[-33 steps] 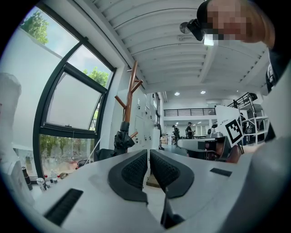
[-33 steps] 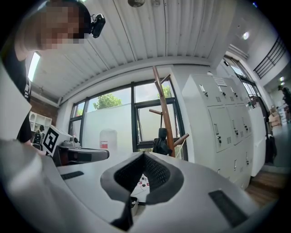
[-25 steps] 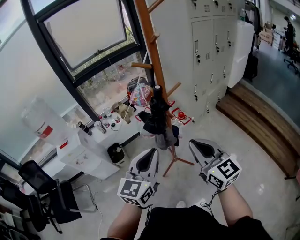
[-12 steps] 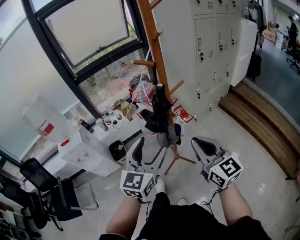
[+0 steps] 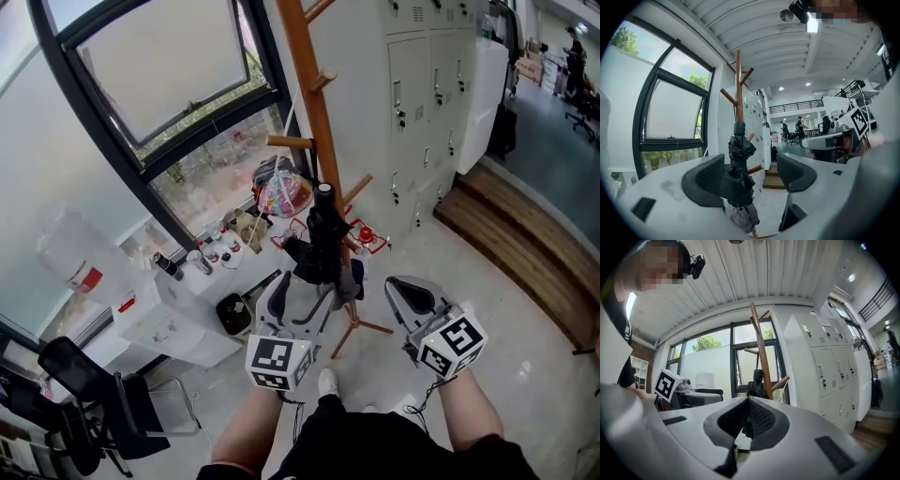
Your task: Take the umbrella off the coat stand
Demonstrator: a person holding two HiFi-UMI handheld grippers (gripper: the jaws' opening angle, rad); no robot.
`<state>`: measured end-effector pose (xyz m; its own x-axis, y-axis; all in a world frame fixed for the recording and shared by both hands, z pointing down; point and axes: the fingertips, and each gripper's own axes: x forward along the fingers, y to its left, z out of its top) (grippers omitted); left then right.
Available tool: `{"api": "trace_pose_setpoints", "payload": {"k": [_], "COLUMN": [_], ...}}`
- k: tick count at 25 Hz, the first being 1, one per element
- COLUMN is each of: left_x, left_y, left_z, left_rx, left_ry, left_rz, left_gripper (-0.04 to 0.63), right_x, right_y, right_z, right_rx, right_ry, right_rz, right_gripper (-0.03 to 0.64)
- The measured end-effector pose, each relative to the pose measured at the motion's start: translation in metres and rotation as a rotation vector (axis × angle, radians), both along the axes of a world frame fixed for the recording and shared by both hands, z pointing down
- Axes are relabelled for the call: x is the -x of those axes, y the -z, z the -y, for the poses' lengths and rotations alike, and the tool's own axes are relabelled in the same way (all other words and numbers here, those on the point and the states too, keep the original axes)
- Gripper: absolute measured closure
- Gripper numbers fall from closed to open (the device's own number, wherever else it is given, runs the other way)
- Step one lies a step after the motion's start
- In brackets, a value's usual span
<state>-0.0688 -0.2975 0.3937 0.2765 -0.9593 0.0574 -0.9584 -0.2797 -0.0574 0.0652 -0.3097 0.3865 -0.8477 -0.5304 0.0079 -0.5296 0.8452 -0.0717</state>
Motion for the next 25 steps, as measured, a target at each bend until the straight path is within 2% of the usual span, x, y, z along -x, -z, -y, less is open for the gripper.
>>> {"api": "trace_pose_setpoints", "payload": {"k": [10,18,25], "left_x": [0.013,0.009,0.004], "left_y": [-0.012,-0.028,-0.039], "left_z": [0.057,0.097,0.123], "left_rx": [0.05,0.084,0.108], "left_ry": [-0.067,-0.136,-0.184], "left_rz": [0.037,0.067,0.063], "left_gripper": [0.275,0.272,0.27], "right_x": [0.011,0.015,0.011], "right_y": [-0.007,-0.016,-0.02], "right_z": [0.034,0.051,0.062], "right_rx": [0.029,0.048,0.058], "right_ry": [-0.067,-0.122,-0.173], "right_rz": [-0.005,-0.02,-0.031], "right_gripper": [0.563,0.563,0.563]}}
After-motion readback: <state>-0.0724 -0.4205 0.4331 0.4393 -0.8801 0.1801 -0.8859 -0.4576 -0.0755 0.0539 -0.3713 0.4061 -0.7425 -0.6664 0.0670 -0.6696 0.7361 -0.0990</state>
